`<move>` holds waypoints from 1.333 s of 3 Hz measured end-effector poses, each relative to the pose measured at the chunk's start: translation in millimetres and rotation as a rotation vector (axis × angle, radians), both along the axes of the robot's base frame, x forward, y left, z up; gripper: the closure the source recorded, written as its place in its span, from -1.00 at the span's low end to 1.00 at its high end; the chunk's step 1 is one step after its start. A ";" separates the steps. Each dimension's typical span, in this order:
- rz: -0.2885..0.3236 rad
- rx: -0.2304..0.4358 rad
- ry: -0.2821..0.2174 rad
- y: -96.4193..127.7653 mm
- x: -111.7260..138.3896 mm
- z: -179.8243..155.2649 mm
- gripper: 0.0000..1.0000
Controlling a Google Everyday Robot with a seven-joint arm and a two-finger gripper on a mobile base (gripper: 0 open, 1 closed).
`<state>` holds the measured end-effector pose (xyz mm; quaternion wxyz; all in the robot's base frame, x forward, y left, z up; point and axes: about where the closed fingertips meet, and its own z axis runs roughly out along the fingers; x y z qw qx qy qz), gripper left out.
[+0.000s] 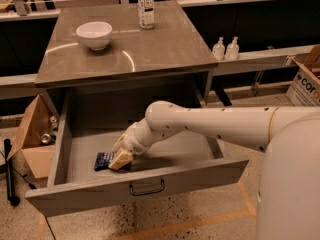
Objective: Pick rxbar blueberry from top drawer and place on counter
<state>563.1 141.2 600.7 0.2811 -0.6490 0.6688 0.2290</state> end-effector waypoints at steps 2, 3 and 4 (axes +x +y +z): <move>-0.024 0.152 -0.203 -46.7 5.7 158.0 1.00; -0.028 0.208 -0.290 -66.6 6.4 233.0 1.00; -0.024 0.203 -0.334 -79.2 36.4 273.4 1.00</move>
Offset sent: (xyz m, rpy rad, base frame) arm 0.0050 -0.0941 0.3063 0.2867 -0.3885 -0.0484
